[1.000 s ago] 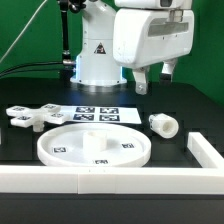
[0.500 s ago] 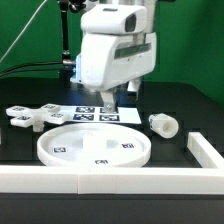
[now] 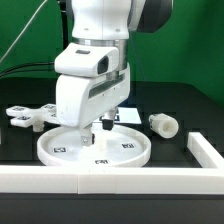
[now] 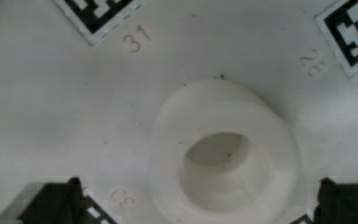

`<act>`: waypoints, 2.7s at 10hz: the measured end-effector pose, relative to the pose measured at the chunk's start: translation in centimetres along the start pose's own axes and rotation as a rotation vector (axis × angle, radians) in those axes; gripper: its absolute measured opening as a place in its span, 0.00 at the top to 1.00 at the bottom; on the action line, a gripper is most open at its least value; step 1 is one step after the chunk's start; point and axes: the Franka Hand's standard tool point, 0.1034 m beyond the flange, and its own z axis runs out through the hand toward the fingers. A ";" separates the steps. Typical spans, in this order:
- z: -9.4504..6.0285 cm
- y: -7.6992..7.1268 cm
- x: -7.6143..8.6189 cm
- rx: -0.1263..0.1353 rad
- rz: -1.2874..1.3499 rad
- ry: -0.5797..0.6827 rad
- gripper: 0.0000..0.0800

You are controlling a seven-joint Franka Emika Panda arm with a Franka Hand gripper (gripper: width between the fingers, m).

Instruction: Assemble round table

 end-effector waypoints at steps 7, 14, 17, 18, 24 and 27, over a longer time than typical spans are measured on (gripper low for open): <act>1.6 -0.6 -0.9 0.027 0.012 -0.010 0.50; 1.5 -0.7 0.4 0.023 -0.007 -0.001 0.49; 1.7 -1.0 3.1 0.012 -0.046 0.023 0.49; 1.7 -1.1 4.0 0.010 -0.059 0.025 0.49; 1.6 -1.6 7.2 0.011 -0.044 0.025 0.49; 1.6 -1.6 7.2 0.011 -0.041 0.025 0.38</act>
Offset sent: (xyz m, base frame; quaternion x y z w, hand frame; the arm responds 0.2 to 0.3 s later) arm -0.0013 -0.0022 -0.0112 0.0031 0.0191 0.0106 0.9998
